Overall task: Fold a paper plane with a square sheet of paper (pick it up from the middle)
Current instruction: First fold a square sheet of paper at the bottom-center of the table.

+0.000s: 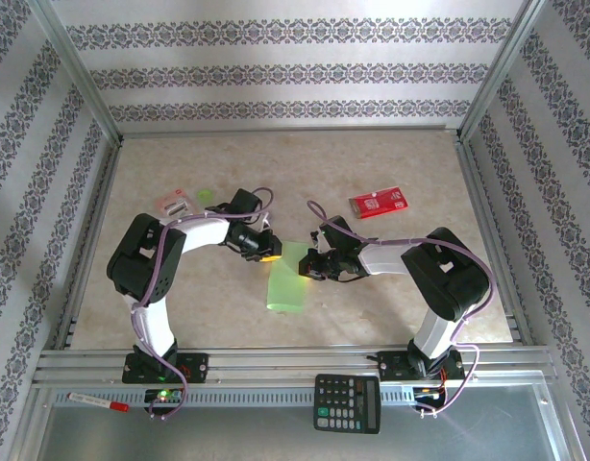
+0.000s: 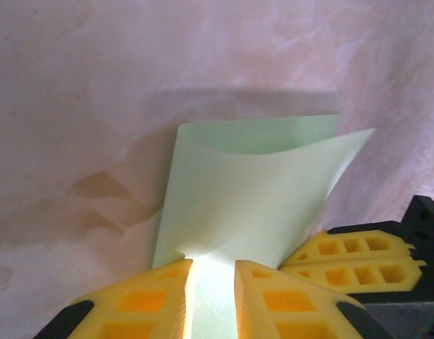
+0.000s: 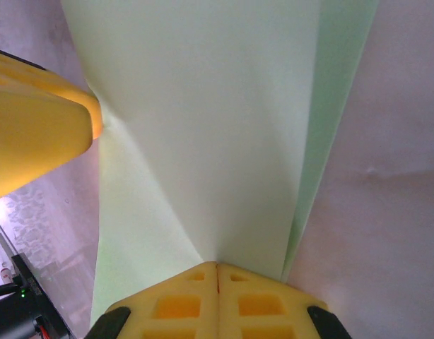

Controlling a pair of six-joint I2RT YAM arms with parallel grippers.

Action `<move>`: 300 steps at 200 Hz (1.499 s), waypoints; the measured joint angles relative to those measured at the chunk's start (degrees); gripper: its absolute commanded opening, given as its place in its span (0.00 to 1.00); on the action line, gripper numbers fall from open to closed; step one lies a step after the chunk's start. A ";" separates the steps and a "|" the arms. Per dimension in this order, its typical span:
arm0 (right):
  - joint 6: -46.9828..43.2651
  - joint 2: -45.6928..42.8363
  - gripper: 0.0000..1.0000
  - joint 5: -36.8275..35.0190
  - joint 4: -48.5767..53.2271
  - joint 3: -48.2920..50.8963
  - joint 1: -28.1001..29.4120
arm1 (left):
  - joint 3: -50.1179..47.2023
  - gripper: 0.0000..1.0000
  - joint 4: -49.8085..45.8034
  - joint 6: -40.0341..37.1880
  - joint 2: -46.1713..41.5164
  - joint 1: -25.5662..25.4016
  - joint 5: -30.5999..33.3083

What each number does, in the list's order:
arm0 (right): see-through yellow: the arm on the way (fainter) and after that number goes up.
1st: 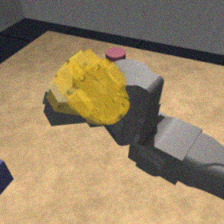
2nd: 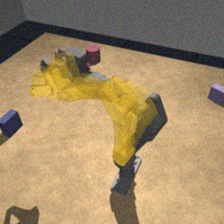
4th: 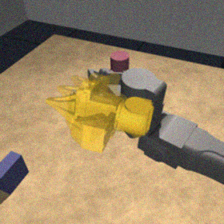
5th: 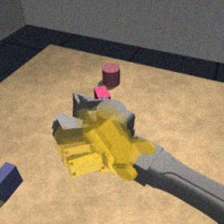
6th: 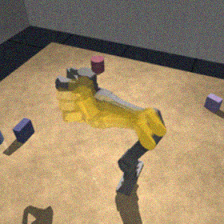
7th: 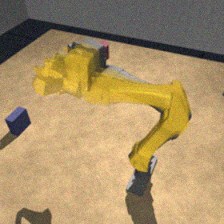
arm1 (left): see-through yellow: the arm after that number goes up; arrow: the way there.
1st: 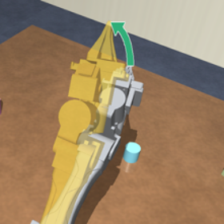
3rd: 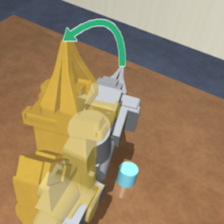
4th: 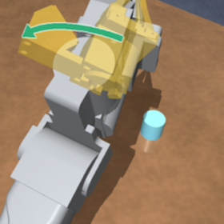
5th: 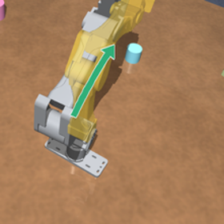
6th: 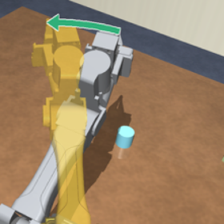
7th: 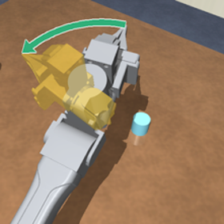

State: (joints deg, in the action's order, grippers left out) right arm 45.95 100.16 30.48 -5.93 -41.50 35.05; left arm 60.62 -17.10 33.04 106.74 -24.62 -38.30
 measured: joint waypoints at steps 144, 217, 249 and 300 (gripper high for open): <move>0.00 0.11 0.02 0.00 0.00 -0.15 0.00 | 6.51 0.24 -0.44 -1.29 5.05 1.49 0.81; 0.02 0.13 0.01 0.00 -0.15 -0.11 0.00 | -1.60 0.21 1.86 1.16 -2.03 -0.46 -0.52; 0.02 0.13 0.01 0.00 -0.17 -0.09 0.00 | -1.92 0.20 1.70 0.85 0.31 -0.02 0.57; 0.02 0.13 0.01 0.00 -0.22 -0.04 0.00 | -4.72 0.22 0.79 0.70 -5.88 -0.31 2.12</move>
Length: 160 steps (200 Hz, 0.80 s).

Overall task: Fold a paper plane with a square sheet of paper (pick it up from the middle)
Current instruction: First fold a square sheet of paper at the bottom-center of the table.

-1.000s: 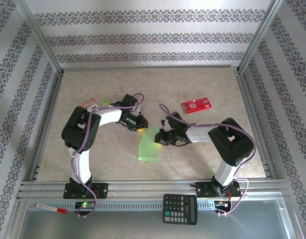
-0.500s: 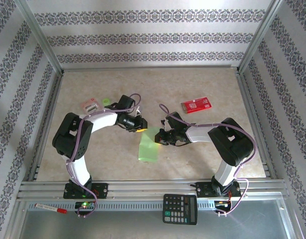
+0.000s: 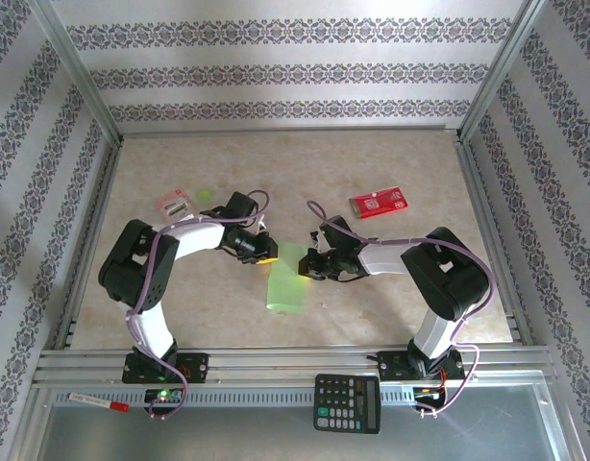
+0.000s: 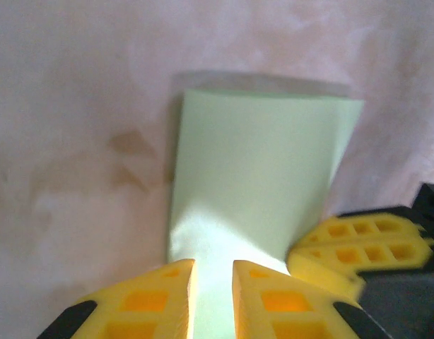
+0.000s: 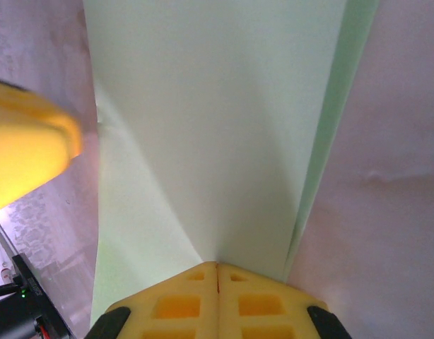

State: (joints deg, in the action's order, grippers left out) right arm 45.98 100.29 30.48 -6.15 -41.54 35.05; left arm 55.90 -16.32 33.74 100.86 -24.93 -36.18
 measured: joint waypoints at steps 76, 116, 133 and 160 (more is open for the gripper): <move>-0.02 -0.02 0.00 0.02 -0.15 0.09 0.00 | -8.09 0.20 3.23 4.46 -2.91 -4.22 -1.22; -0.02 0.00 0.00 0.02 -0.17 0.09 0.00 | -9.75 0.20 3.28 4.11 -4.02 -3.56 -0.76; -0.02 0.00 0.00 0.02 -0.17 0.09 0.00 | -11.32 0.23 2.86 4.31 -6.71 -3.54 -0.26; -0.02 0.00 0.00 0.02 -0.22 0.11 0.00 | -13.11 0.23 3.15 6.38 -11.65 -5.53 -0.44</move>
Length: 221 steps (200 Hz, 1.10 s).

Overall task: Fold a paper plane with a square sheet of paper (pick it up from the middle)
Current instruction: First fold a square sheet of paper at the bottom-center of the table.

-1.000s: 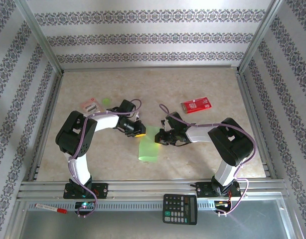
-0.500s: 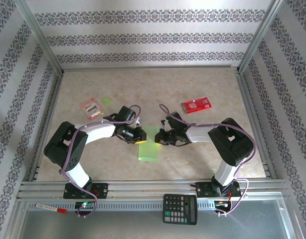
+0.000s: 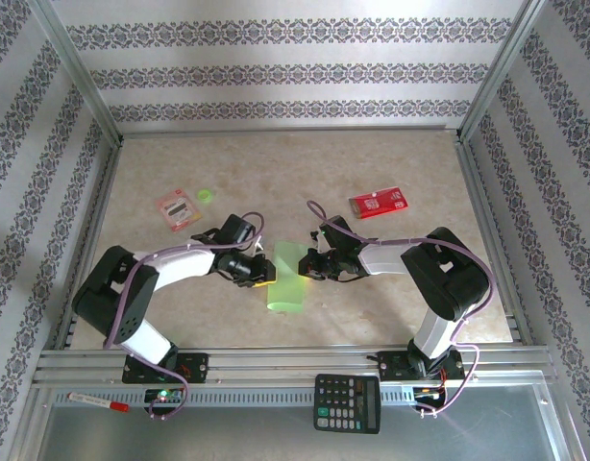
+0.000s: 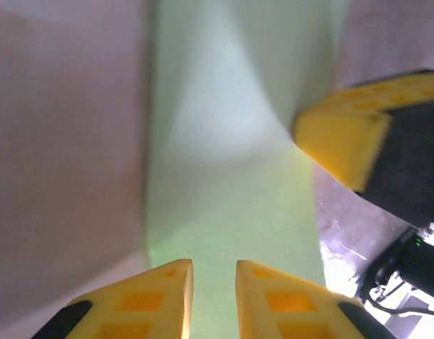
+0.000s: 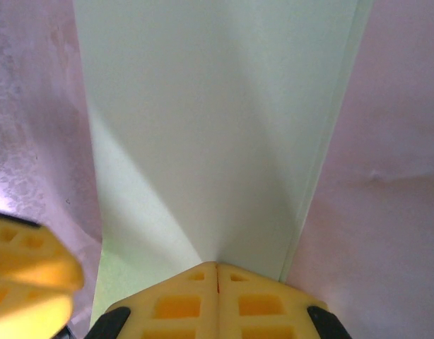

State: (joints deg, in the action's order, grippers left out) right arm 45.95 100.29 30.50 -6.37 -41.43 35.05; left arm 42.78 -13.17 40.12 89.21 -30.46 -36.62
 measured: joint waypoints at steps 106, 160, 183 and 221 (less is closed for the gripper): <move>0.00 -0.02 0.00 0.02 -0.59 0.31 0.00 | -3.26 0.26 0.46 1.46 -1.22 -1.42 0.66; 0.00 -0.07 0.00 0.00 -0.79 0.48 0.00 | -4.79 0.23 2.97 3.98 -0.72 -4.70 -0.42; 0.00 -0.09 0.00 0.00 -0.83 0.48 0.00 | -6.60 0.23 3.74 4.17 -0.74 -4.68 0.00; 0.00 -0.13 0.00 -0.02 -0.81 0.48 0.00 | -9.49 0.25 5.16 5.64 -3.67 -4.68 -0.44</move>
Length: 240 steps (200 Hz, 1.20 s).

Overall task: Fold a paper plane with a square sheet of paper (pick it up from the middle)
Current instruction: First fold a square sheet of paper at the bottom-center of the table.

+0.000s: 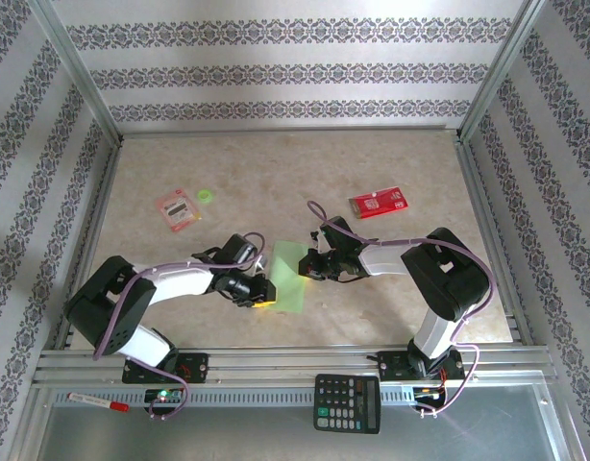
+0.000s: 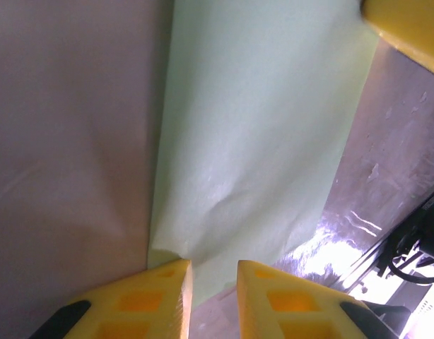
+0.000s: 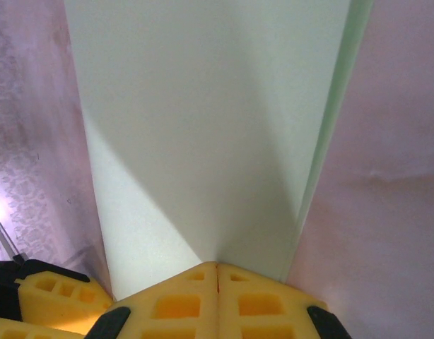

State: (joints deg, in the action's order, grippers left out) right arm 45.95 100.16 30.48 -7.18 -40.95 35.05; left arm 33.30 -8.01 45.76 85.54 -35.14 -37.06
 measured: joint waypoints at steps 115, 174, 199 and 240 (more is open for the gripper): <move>-0.02 -0.07 0.00 0.00 0.04 0.00 0.00 | -2.80 0.25 1.53 2.29 -2.49 0.37 -0.22; -0.04 -0.04 0.00 0.00 0.04 -0.02 0.00 | 1.60 0.22 1.44 1.60 -1.86 1.79 -1.60; -0.04 -0.07 0.00 0.00 0.04 -0.02 0.00 | 3.56 0.21 2.32 0.46 2.58 3.48 -1.79; -0.02 -0.04 0.00 0.00 0.04 -0.02 0.00 | 3.58 0.20 2.60 -1.64 6.08 5.66 -3.34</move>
State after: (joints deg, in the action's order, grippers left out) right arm 45.93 100.12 30.48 -7.14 -40.97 35.05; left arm 36.88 -5.41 44.12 91.61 -29.47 -40.40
